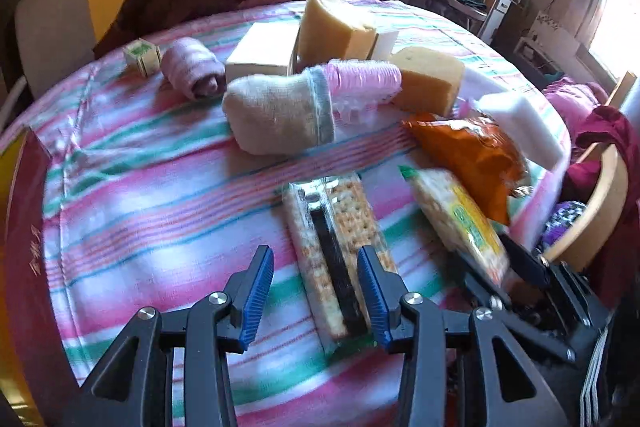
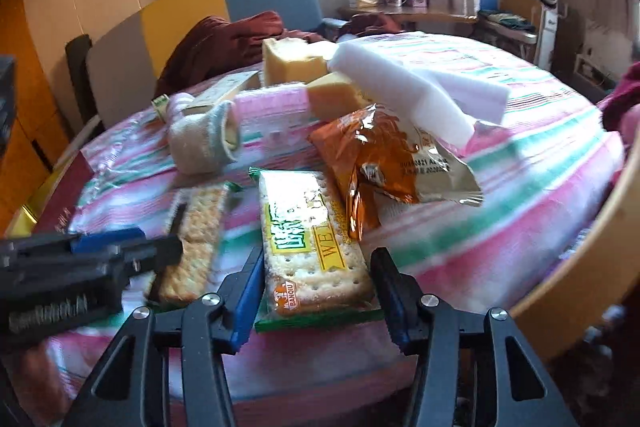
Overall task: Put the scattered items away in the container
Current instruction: 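Lower the left tool onto the dark-striped cracker pack while the right tool lowers onto the WEIDAN pack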
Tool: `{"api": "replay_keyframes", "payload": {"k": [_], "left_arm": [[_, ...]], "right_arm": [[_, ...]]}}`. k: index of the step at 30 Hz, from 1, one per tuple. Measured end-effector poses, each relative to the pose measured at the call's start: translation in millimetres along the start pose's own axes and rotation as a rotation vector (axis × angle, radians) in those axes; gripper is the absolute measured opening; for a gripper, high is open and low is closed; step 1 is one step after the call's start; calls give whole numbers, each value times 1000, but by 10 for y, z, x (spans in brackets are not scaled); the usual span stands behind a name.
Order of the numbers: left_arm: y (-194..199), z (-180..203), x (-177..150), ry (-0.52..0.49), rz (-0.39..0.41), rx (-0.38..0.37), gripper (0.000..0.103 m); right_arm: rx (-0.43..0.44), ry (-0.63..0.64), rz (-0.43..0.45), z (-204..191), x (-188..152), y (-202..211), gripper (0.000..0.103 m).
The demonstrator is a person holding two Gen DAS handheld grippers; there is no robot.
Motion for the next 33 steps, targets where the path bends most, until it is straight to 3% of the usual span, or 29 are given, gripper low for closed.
{"api": "replay_keyframes", "payload": {"k": [4,7,11,18,22,29,33], "left_arm": [[-33,56,42,-24,25,15,44],[-36,83,31,-13,16,-40,44],[-64,69,41,47,-39,-113,45],[-86,83,77,97,-116,-172,45],[-25,94,121,113,-87,-167,45],[-112,262,83,74,-129,-165,45],[-124,324,64,49,-127,-153,45]], "right_arm": [[10,-5,-1,3,-28,-8,53],[20,18,3,-59,-38,-5,54],[22,25,8,-79,-61,-4,54],[24,35,12,-80,-75,-2,55],[16,49,16,-96,-94,6,56],[3,3,21,47,-102,37,53],[-15,40,15,27,-109,24,53]]}}
Point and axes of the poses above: each gripper's, at about its wrist camera, not at the fingertips, and y roughly against the way its jaws point, z to its right, x to its top, the point moved 4 cm from there along -y, roughly the way its jaws point, and after that the axes turned 6 degrees about y, right-handed, at the moved point
